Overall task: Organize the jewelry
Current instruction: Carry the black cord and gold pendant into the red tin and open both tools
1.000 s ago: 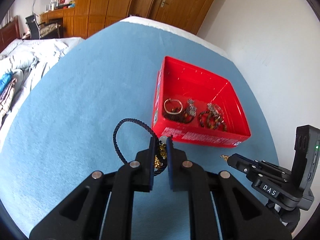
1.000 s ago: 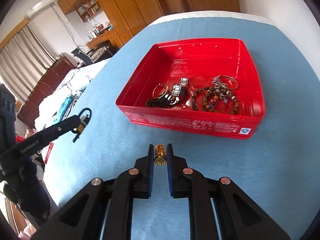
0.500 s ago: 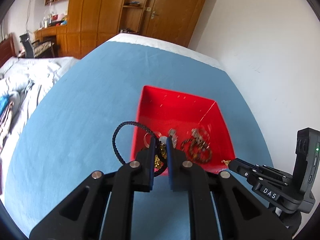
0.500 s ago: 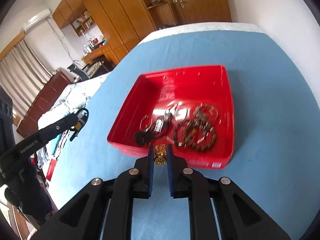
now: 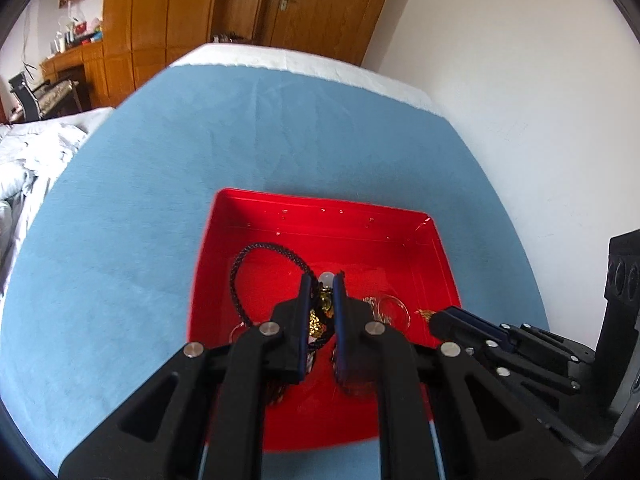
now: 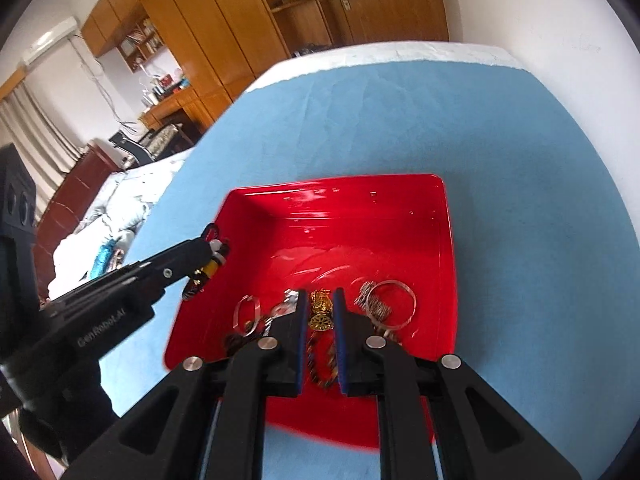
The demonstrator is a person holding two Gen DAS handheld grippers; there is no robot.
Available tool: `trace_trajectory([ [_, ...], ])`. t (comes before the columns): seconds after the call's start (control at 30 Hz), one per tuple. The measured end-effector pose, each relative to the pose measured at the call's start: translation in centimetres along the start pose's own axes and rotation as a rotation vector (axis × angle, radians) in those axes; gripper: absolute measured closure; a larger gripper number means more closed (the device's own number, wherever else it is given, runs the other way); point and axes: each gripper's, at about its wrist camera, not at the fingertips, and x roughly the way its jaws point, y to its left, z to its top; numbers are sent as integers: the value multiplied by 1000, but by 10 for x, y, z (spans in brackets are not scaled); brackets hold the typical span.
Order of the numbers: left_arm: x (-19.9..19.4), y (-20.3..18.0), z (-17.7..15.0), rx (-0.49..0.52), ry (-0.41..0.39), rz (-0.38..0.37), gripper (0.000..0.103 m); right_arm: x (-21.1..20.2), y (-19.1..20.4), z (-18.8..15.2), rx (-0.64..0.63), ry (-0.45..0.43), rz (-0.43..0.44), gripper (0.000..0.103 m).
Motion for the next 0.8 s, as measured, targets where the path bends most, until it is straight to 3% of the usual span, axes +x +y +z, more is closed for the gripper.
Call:
trace_trajectory([
  [0.23,48,-9,17,30,66,0,94,47,-20,20,32,41,-47,91],
  [0.37,61,-12,20,20,90,14,90,55,-30,22,46,36,-63,85],
  [0.7,28,-16,8,40,61,-21,89,30,-32,10,46,-10,-38,85],
  [0.73,20,-15,5,47,50,-13,87,26,-30,8,42,-15,-38,85],
  [0.8,7,-15,-2,55,35,-2,72,16,-28,3,34,-21,-41,85],
])
